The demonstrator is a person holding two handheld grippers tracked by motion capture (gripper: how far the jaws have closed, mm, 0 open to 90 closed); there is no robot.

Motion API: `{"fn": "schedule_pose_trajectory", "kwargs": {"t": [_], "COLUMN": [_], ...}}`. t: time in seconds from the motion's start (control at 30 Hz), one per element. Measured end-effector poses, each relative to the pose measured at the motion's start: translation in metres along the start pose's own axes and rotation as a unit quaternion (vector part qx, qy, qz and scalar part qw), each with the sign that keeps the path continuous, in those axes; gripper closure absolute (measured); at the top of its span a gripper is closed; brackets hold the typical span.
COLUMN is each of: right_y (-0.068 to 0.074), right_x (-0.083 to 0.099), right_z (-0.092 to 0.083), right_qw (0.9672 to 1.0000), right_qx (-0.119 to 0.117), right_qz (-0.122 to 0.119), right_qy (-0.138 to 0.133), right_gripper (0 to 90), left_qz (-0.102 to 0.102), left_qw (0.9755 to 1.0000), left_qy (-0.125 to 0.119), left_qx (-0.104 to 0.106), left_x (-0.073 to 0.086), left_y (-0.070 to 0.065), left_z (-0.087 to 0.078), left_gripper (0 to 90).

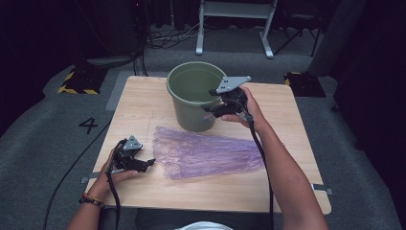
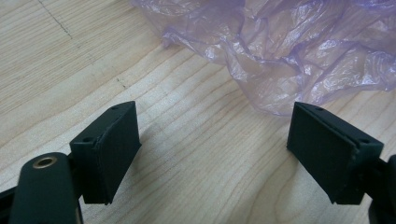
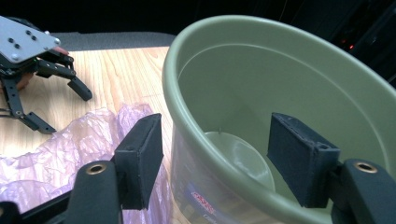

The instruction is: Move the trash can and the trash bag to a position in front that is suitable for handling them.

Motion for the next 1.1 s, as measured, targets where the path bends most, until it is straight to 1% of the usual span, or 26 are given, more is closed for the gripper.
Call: {"fn": "schedule_pose_trajectory", "kwargs": {"t": [0.03, 0.07, 0.13, 0.2, 0.27, 0.3, 0.37, 0.43, 0.47, 0.5, 0.53, 0.57, 0.6, 0.63, 0.67, 0.7, 0.73, 0.77, 0.9, 0.93, 0.97, 1.03, 1.07, 1.1], "right_y": [0.000, -0.001, -0.001, -0.001, -0.001, -0.001, 0.000, 0.001, 0.002, 0.002, 0.005, 0.005, 0.006, 0.008, 0.009, 0.009, 0.010, 0.013, 0.013, 0.013, 0.012, 0.012, 0.011, 0.011], "right_x": [0.000, -0.001, -0.004, -0.006, -0.005, -0.005, -0.004, -0.004, -0.005, -0.005, -0.006, -0.006, -0.006, -0.006, -0.006, -0.006, -0.006, -0.005, -0.006, -0.006, -0.005, -0.004, -0.001, -0.001], "right_z": [0.000, 0.006, 0.011, 0.015, 0.020, 0.020, 0.026, 0.030, 0.033, 0.033, 0.037, 0.037, 0.038, 0.042, 0.043, 0.043, 0.045, 0.047, 0.047, 0.046, 0.044, 0.043, 0.037, 0.037], "right_qw": [1.0000, 1.0000, 0.9999, 0.9999, 0.9996, 0.9996, 0.9994, 0.9991, 0.9988, 0.9988, 0.9984, 0.9984, 0.9981, 0.9973, 0.9969, 0.9969, 0.9963, 0.9953, 0.9950, 0.9947, 0.9945, 0.9945, 0.9941, 0.9941], "right_qx": [0.000, -0.003, -0.011, -0.011, -0.013, -0.013, -0.017, -0.023, -0.029, -0.029, -0.043, -0.043, -0.047, -0.058, -0.064, -0.064, -0.072, -0.085, -0.085, -0.083, -0.075, -0.072, -0.063, -0.063], "right_qz": [0.000, -0.002, -0.003, -0.004, -0.011, -0.011, -0.013, -0.017, -0.015, -0.015, -0.013, -0.013, -0.013, -0.017, -0.018, -0.018, -0.019, -0.021, -0.024, -0.029, -0.034, -0.035, -0.038, -0.038], "right_qy": [0.000, 0.008, 0.009, 0.010, 0.021, 0.021, 0.029, 0.033, 0.036, 0.036, 0.036, 0.036, 0.038, 0.042, 0.042, 0.042, 0.042, 0.043, 0.047, 0.052, 0.065, 0.068, 0.079, 0.079], "right_gripper": [35.9, 36.3, 37.3, 38.0, 39.3, 39.3, 39.2, 40.9, 43.3, 43.3, 47.7, 47.7, 50.0, 58.6, 61.5, 61.5, 65.2, 71.4, 74.1, 74.8, 75.6, 75.9, 76.4, 76.4], "left_qz": [0.000, 0.000, 0.000, 0.000, 0.000, 0.000, 0.000, 0.000, 0.002, 0.001, 0.000, 0.000, 0.001, 0.001, 0.001, 0.001, 0.001, 0.001, 0.001, 0.001, 0.001, 0.001, 0.001, 0.001], "left_qw": [1.0000, 1.0000, 1.0000, 1.0000, 1.0000, 1.0000, 1.0000, 1.0000, 1.0000, 1.0000, 1.0000, 1.0000, 1.0000, 1.0000, 1.0000, 1.0000, 1.0000, 1.0000, 1.0000, 1.0000, 1.0000, 1.0000, 1.0000, 1.0000], "left_qy": [0.000, 0.000, 0.000, 0.000, 0.000, 0.000, 0.000, 0.000, 0.000, 0.000, 0.000, 0.000, 0.000, 0.000, 0.000, 0.000, 0.000, 0.000, 0.000, 0.000, 0.000, 0.000, 0.000, 0.000], "left_qx": [0.000, 0.000, 0.000, 0.000, 0.000, 0.000, 0.000, 0.000, -0.001, -0.001, 0.000, 0.000, 0.000, 0.000, 0.000, 0.000, -0.001, -0.001, -0.001, 0.000, 0.000, -0.001, 0.000, -0.001], "left_x": [0.000, 0.000, 0.000, 0.000, 0.000, 0.000, 0.000, 0.000, 0.000, 0.000, 0.000, 0.000, 0.000, 0.000, 0.000, 0.000, 0.000, 0.000, 0.000, 0.000, 0.000, 0.000, 0.000, 0.000], "left_y": [0.000, 0.000, 0.000, 0.000, 0.000, 0.000, 0.000, 0.000, 0.000, 0.000, 0.000, 0.000, 0.000, 0.000, 0.000, 0.000, 0.000, 0.000, 0.000, 0.000, 0.000, 0.000, 0.000, 0.000], "left_z": [0.000, 0.000, 0.000, 0.000, 0.000, 0.000, 0.000, 0.000, 0.000, 0.000, 0.000, 0.000, 0.000, 0.000, 0.000, 0.000, 0.000, 0.000, 0.000, 0.000, 0.000, 0.000, 0.000, 0.000], "left_gripper": [16.8, 16.8, 16.8, 16.8, 16.8, 16.8, 16.8, 16.8, 16.8, 16.8, 16.8, 16.8, 16.8, 16.8, 16.8, 16.8, 16.8, 16.8, 16.8, 16.8, 16.8, 16.8, 16.8, 16.8]}}
Point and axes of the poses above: each handheld gripper's, and its own axes: z roughly forward along the jaws, x roughly out of its underside, y roughly to its left, the point moved 9 cm from there along z, roughly forward along the jaws, and after that the axes turned 6 degrees about y, right-handed, at the moved point
